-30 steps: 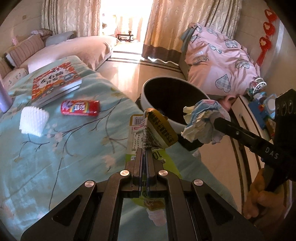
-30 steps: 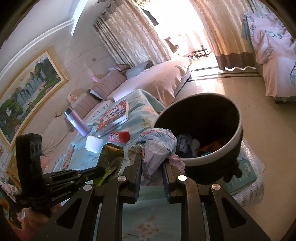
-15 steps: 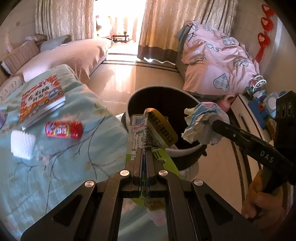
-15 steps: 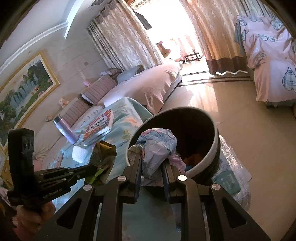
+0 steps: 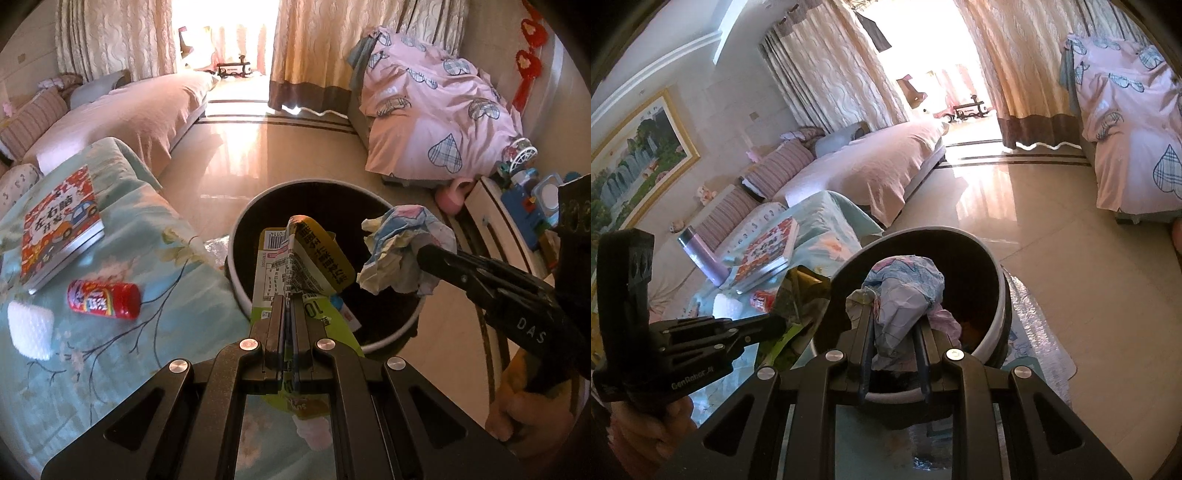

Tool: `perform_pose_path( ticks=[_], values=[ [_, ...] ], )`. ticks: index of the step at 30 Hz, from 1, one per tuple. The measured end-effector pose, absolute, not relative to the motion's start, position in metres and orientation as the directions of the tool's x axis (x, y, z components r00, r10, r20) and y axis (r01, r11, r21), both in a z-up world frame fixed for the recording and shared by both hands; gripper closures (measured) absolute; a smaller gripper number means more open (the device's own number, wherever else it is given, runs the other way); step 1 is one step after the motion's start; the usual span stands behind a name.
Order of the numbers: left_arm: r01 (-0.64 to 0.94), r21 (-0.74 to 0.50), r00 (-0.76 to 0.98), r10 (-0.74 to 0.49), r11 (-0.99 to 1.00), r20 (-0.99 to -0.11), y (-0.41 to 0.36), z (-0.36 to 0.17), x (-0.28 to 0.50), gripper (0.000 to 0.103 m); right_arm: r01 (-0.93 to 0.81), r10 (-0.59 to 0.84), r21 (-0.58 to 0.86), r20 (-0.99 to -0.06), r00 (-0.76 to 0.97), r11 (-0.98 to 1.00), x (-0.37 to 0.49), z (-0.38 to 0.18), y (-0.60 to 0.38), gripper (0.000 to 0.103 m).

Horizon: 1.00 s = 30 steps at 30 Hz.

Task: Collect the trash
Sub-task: 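Carry the snack bag and tissue over the black trash bin, then open both tools to drop the snack bag and tissue into the bin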

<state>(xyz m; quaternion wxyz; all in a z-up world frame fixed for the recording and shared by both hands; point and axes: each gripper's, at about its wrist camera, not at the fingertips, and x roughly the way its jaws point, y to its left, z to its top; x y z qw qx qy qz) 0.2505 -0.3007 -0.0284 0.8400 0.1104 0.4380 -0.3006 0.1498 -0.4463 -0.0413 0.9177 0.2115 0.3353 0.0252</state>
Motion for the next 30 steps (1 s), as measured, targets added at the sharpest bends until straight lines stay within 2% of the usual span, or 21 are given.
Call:
perform_pose_path(
  ticks=[15,20,23,27,30],
  values=[
    [0.604,-0.063,0.417,-0.382,0.795,-0.825,-0.322,-0.036,0.272,0.100,0.111,0.178,0.377,-0.653,0.736,0.920,0.176,-0.050,-0.456,0.082],
    [0.611,-0.068,0.404,-0.384,0.789,-0.830,-0.326,-0.036,0.275,0.099,0.117,0.180,0.376,-0.665,0.725,0.919,0.183,-0.052,-0.461,0.078],
    [0.616,-0.072,0.400,-0.390,0.784,-0.830,-0.328,-0.035,0.274,0.093,0.123,0.191,0.395,-0.664,0.723,0.910,0.186,-0.053,-0.465,0.074],
    [0.611,-0.069,0.413,-0.392,0.788,-0.822,-0.326,-0.032,0.272,0.079,0.129,0.196,0.409,-0.661,0.724,0.904,0.185,-0.053,-0.470,0.066],
    [0.606,-0.083,0.415,-0.403,0.791,-0.816,-0.322,-0.030,0.272,0.075,0.130,0.198,0.414,-0.658,0.727,0.901,0.183,-0.053,-0.469,0.062]
  ],
)
